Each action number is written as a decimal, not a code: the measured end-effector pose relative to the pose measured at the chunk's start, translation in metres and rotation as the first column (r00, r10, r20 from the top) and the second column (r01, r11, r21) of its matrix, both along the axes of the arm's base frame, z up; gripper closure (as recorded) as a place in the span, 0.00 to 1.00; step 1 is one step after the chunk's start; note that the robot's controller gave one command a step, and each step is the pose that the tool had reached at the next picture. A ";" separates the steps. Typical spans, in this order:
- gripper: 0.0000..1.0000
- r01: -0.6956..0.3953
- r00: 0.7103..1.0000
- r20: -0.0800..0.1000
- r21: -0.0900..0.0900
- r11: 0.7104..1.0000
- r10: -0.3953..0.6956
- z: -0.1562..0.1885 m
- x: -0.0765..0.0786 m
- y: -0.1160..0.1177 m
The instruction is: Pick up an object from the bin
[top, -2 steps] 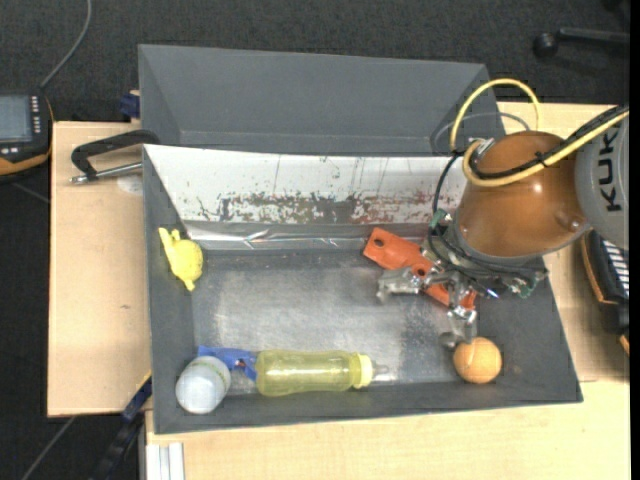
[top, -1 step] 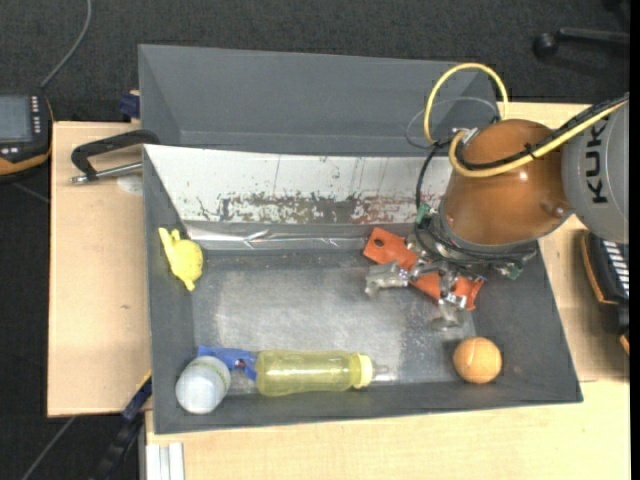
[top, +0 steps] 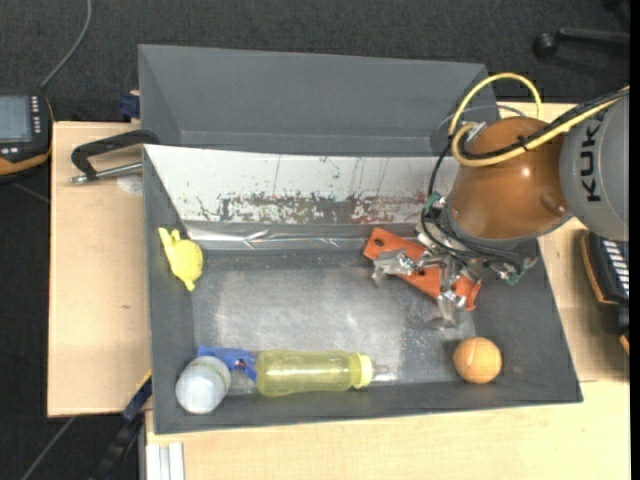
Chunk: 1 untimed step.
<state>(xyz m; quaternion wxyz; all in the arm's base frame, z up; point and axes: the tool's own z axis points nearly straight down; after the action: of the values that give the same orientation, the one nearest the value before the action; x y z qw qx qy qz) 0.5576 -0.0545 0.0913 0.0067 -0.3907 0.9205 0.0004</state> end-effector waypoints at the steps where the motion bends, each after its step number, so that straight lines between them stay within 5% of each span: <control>1: 0.00 -0.225 0.974 0.005 -0.002 0.974 0.225 -0.009 0.011 -0.012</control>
Offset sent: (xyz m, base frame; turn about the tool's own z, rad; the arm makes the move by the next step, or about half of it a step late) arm 0.0361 -0.0294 -0.0213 -0.4599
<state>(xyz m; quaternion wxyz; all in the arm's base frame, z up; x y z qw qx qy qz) 0.5683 -0.0666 0.0828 0.0086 -0.4923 0.8704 -0.0004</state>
